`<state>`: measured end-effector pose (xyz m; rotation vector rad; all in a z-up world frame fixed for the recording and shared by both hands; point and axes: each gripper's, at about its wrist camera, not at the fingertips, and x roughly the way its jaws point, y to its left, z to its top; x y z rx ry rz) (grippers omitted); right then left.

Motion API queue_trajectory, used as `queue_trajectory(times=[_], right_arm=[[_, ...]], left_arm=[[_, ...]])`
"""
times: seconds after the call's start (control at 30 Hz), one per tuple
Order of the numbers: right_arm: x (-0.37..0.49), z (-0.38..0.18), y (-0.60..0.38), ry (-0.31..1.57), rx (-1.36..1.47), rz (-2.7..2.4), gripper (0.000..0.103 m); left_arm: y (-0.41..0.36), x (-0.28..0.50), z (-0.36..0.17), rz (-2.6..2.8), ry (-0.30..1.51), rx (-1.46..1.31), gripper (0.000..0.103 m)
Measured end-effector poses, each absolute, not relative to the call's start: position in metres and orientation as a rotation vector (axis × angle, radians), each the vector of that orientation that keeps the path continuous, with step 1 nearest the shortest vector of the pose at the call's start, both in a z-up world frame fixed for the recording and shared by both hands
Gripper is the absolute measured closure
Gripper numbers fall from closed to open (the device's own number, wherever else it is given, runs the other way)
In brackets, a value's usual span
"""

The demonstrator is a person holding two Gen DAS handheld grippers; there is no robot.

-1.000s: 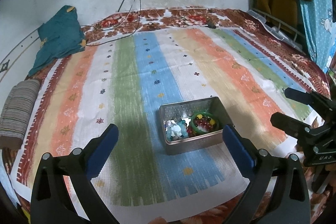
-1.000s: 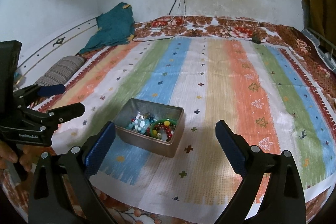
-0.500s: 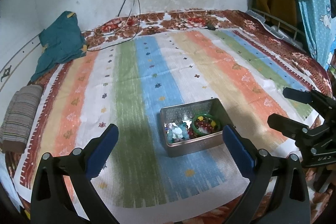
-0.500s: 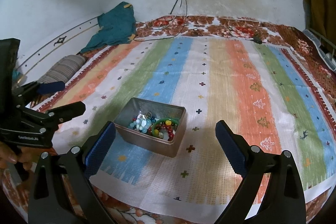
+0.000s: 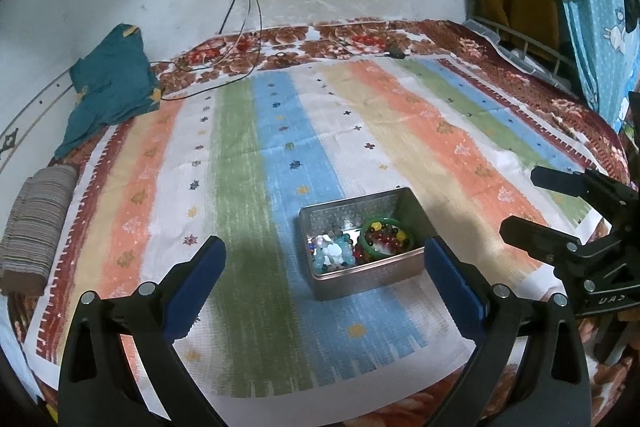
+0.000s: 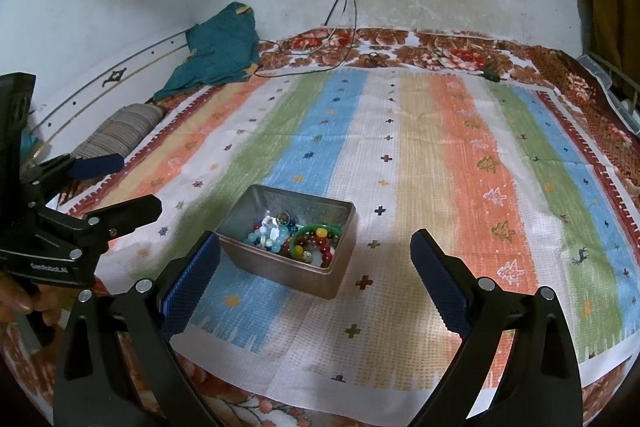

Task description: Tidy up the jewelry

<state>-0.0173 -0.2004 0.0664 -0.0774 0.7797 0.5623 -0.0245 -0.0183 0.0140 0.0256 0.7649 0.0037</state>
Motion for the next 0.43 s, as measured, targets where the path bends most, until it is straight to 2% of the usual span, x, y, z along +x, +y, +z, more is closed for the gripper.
queue_trajectory(times=[0.43], right_arm=[[-0.0168,0.0661,-0.2008,0.776,-0.071,0.556,0.007]], left_arm=[[-0.019,-0.0218,0.0102,0.014,0.785,0.026,0.006]])
